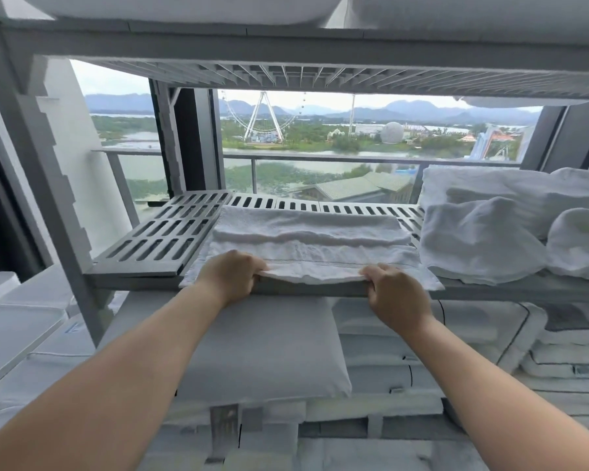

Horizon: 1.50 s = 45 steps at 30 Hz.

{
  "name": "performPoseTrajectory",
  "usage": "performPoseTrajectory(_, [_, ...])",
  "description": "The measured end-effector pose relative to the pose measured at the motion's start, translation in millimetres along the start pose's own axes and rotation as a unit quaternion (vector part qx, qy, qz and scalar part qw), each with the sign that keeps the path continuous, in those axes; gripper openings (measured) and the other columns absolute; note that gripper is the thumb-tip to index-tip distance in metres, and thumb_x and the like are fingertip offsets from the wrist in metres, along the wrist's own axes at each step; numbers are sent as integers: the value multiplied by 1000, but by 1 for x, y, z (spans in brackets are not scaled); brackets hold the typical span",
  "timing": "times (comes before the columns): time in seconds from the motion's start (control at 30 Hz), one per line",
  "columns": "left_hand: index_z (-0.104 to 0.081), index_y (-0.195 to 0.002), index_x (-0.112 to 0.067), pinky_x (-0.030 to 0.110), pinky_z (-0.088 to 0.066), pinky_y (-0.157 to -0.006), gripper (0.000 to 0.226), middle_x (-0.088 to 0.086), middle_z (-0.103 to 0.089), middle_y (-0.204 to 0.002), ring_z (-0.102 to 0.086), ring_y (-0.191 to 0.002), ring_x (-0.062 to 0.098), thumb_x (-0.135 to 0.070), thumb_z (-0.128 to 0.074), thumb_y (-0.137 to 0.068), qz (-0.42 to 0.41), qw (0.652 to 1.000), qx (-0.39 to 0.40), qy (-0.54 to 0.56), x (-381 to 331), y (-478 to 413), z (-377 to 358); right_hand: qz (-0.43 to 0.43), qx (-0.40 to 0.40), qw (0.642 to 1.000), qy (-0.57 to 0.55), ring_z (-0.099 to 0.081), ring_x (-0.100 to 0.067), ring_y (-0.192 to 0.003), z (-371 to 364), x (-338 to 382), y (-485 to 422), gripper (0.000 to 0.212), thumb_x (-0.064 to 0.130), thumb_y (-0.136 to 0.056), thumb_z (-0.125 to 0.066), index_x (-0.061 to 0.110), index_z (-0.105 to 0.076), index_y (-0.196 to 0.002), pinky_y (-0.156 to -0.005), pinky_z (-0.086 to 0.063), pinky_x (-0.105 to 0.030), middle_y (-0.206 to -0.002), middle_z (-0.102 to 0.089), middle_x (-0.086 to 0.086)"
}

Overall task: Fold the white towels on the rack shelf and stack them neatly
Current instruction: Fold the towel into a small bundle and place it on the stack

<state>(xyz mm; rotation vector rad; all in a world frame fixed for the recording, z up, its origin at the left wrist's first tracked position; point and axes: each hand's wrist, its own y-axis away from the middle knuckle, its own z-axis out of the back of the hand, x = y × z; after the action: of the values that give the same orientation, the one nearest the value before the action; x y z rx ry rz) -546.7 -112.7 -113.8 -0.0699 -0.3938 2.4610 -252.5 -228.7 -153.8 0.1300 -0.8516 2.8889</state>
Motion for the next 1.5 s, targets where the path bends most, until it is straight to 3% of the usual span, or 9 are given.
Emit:
performPoseTrajectory(0.13, [-61,-81,-20,31,-41,-60,26,3,-65,-82,-62,-76,26,-2,-44,-90,51,998,-3,-24,1,-4,17,-42,-49,997,36,-65,-34,-79,14,2,-6,22,-6,-84,-53,7,-69,-93,-67,-54,-36,-84,-67,-12])
performPoseTrajectory(0.3, [-60,-93,-21,32,-39,-53,29,0,-60,-76,-57,-66,22,1,-42,-88,94,991,-21,-94,-7,-17,31,-68,-44,994,78,-65,-32,-90,23,7,-27,32,-5,-87,-49,8,-68,-108,-83,-52,-37,-96,-69,-12])
performPoseTrajectory(0.43, [-62,-93,-15,33,-43,-58,30,-1,-57,-74,-51,-61,17,5,-40,-89,113,982,-70,-133,-14,-39,33,-86,-33,989,114,-64,-29,-94,25,9,-54,33,-2,-89,-43,11,-64,-111,-88,-52,-39,-100,-66,-8])
performPoseTrajectory(0.6, [-64,-98,-13,43,-47,-86,33,3,-51,-80,-43,-73,23,0,-35,-89,113,973,-135,-150,-5,-81,27,-99,-48,987,113,-64,-29,-95,18,1,-98,32,-1,-92,-42,8,-65,-114,-77,-53,-37,-106,-66,-12])
performPoseTrajectory(0.8, [-66,-87,-12,41,-43,-78,24,4,-46,-68,-41,-62,23,-5,-44,-81,106,965,-192,-145,27,-155,6,-37,-106,978,174,-64,-28,-93,-7,-23,-173,35,1,-91,-38,11,-65,-111,-90,-45,-40,-100,-67,-10])
performPoseTrajectory(0.97, [-66,-83,-16,42,-43,-85,19,4,-59,-68,-47,-63,23,-14,-47,-83,99,973,-155,-140,54,-220,-22,-5,-73,979,188,-63,-28,-97,-39,-46,-235,36,0,-87,-44,17,-67,-109,-93,-41,-39,-101,-69,-7])
performPoseTrajectory(1.07, [-64,-89,-19,45,-42,-95,22,4,-66,-86,-57,-79,25,-16,-43,-85,112,988,-61,-92,62,-248,-43,-32,2,986,161,-62,-30,-101,-68,-57,-254,32,4,-87,-47,22,-66,-106,-92,-42,-39,-104,-69,-5])
performPoseTrajectory(1.17, [-63,-104,-19,38,-46,-81,25,4,-61,-103,-56,-95,24,-17,-43,-88,116,993,8,-13,70,-260,-67,-57,95,992,55,-61,-30,-105,-97,-73,-259,27,10,-88,-48,23,-65,-106,-89,-44,-36,-110,-69,-8])
performPoseTrajectory(1.5, [-57,-102,-23,42,-54,-80,20,0,-63,-103,-59,-90,23,-22,-38,-93,120,993,10,13,82,-266,-73,-115,119,984,-66,-58,-25,-95,-96,-86,-271,20,16,-84,-51,24,-66,-95,-82,-42,-32,-103,-70,-4])
